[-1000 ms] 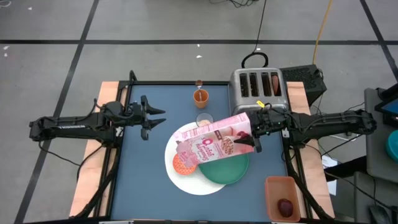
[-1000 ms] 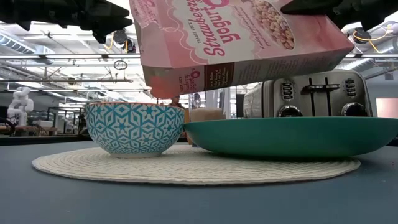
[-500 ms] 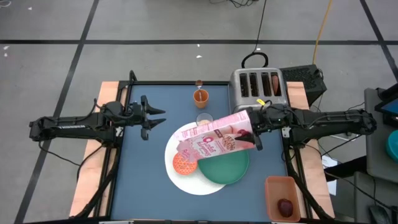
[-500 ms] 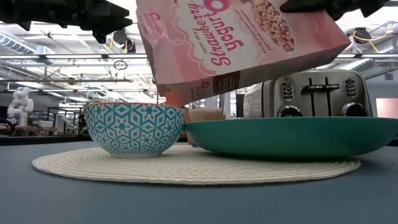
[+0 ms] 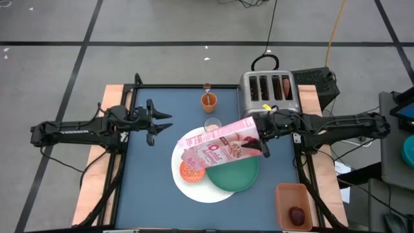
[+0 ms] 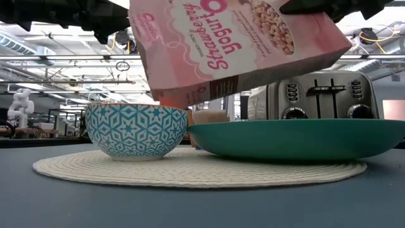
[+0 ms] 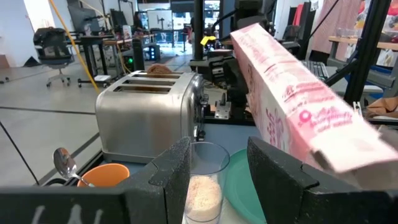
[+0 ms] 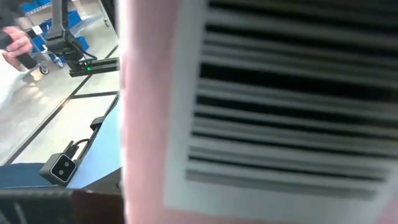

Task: Arrange a breakfast setting
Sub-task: Pour the cereal into the orange bowl

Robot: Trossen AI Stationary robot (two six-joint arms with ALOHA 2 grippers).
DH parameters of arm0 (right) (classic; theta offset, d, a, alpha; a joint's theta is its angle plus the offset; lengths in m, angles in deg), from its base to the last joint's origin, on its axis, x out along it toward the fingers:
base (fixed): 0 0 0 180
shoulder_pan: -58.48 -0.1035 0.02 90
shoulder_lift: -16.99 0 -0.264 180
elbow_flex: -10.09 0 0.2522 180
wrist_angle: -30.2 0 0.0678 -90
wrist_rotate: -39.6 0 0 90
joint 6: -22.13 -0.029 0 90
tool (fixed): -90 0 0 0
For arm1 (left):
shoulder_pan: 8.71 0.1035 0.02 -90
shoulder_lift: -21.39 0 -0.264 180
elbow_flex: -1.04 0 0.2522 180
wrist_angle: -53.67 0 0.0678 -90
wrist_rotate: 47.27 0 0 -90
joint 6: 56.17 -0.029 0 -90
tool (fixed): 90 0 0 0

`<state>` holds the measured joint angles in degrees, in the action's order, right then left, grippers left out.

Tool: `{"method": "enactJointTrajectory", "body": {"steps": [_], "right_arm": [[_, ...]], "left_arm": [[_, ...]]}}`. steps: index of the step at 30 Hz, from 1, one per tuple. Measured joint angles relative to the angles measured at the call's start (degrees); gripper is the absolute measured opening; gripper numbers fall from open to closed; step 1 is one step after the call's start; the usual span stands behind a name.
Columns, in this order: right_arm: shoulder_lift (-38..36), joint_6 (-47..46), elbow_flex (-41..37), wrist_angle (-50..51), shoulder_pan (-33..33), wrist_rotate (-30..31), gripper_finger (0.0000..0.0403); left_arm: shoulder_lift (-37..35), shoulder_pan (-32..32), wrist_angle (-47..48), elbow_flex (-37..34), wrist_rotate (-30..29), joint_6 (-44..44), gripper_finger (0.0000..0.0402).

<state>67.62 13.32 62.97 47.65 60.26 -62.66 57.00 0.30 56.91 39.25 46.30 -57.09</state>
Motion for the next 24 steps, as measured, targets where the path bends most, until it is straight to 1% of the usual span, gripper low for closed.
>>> {"method": "enactJointTrajectory", "body": {"steps": [24], "right_arm": [[-0.48,0.56,-0.04,-1.38,0.00,-0.07,0.0253]], "left_arm": [[-0.02,0.00,0.50,0.00,0.00,0.04,0.0163]]}}
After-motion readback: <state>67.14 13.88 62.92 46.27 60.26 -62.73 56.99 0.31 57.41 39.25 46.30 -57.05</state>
